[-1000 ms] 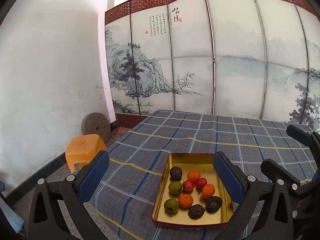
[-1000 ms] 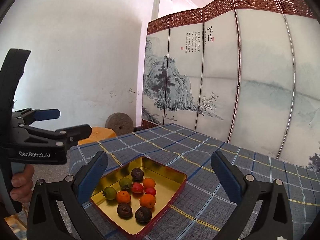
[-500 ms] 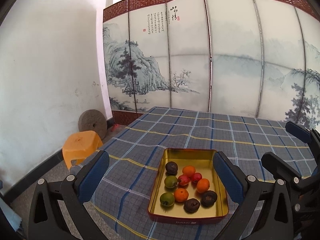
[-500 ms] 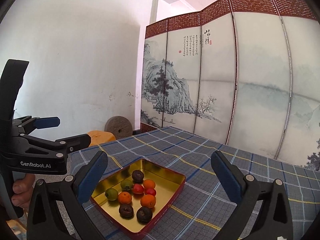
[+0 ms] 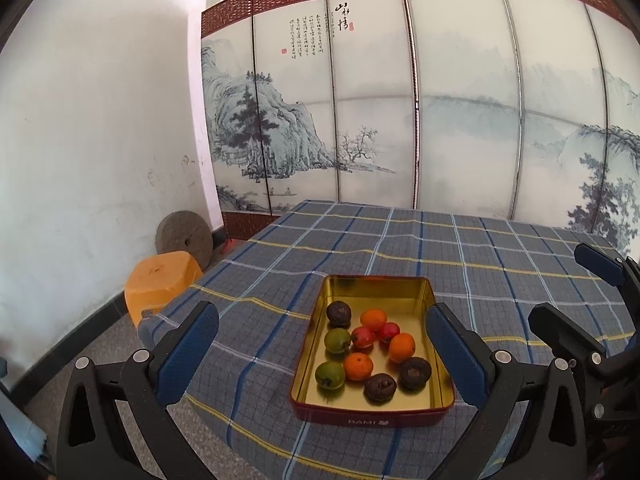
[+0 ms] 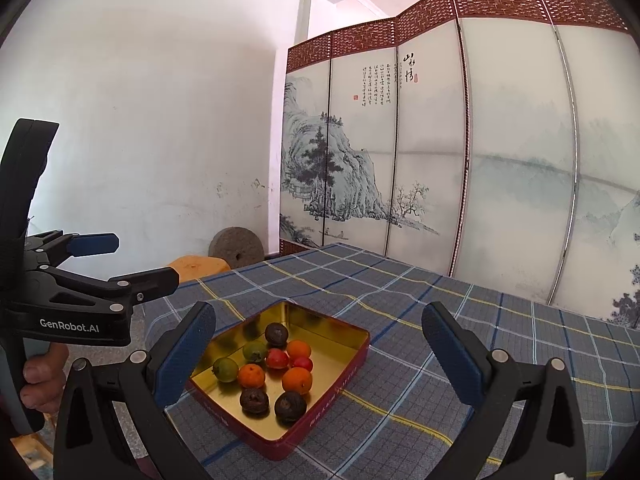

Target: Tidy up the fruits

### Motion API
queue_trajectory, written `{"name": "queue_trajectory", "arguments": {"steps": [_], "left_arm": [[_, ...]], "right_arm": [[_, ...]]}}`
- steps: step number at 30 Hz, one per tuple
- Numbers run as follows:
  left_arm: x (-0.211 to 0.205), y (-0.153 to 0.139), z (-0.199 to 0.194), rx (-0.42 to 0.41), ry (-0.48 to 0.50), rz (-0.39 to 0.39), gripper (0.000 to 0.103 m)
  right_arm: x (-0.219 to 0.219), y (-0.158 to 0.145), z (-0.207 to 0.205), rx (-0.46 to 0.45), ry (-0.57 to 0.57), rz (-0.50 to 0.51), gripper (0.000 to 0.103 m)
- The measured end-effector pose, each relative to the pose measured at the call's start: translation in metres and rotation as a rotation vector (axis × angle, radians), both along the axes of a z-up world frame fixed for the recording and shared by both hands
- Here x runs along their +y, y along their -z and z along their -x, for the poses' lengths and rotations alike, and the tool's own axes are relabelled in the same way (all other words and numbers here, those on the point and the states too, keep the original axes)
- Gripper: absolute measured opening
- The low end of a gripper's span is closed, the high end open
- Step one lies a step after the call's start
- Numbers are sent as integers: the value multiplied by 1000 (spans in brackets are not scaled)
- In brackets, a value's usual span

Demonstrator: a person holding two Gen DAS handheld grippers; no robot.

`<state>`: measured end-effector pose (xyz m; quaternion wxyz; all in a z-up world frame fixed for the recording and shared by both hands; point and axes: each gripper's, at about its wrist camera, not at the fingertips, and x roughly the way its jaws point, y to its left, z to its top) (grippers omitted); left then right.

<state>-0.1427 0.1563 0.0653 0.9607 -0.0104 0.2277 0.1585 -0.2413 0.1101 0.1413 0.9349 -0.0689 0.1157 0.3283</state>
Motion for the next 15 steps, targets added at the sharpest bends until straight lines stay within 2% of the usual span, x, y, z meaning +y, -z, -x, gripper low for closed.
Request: {"name": "queue_trajectory", "arguments": {"steps": [15], "left_arm": [[-9, 14, -9, 58, 13, 3, 103]], "right_arm": [[-15, 17, -1, 45, 17, 1, 103]]}}
